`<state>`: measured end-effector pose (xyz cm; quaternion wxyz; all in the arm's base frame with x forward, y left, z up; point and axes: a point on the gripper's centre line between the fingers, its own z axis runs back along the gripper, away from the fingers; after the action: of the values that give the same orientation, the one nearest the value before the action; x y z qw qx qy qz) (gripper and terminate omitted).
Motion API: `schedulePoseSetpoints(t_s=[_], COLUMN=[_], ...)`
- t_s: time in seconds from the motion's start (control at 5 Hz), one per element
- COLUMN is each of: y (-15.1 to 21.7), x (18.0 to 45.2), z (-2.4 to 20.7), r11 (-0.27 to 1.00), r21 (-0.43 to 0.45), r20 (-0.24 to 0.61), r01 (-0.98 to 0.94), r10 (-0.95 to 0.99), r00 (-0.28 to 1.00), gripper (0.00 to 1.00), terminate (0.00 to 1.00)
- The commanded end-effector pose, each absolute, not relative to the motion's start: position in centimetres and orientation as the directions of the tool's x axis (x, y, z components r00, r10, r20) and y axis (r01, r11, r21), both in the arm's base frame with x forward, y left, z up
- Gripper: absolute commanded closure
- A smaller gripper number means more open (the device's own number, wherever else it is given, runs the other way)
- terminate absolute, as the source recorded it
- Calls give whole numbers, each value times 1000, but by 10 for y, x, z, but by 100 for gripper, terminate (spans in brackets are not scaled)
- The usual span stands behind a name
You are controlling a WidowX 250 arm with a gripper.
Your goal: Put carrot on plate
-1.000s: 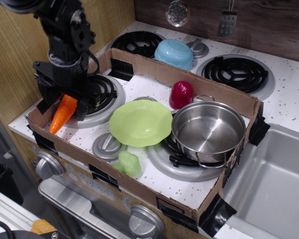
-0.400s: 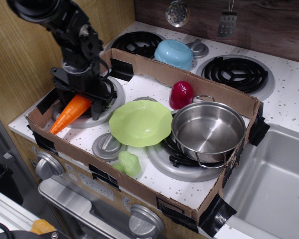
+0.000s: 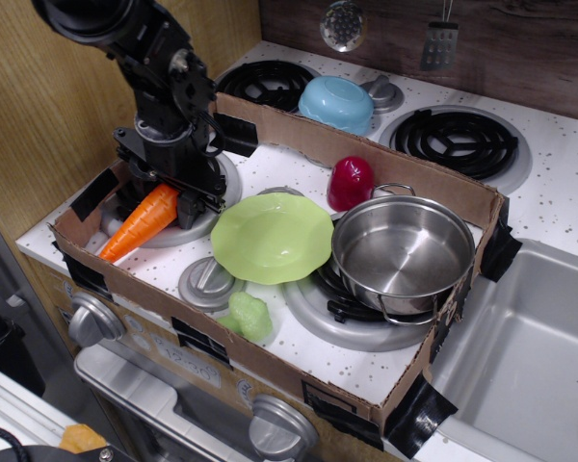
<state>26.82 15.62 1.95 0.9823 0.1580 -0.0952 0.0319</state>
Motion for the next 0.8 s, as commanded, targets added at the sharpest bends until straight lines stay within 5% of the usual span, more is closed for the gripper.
schedulePoseSetpoints(t_s=[0.0,0.2,0.4,0.6], y=[165,164,159,144], x=[274,279,285,292], z=[73,92,96,97], r11=[926,940,966,965], r21=[354,313,130,72], r20=[234,199,205,239], r01=[-133,-137,-223,-253], r10=[50,76,194,229], r00=[971,977,959,944], gripper=[100,100,100,100], terminate=[0,0,0,0])
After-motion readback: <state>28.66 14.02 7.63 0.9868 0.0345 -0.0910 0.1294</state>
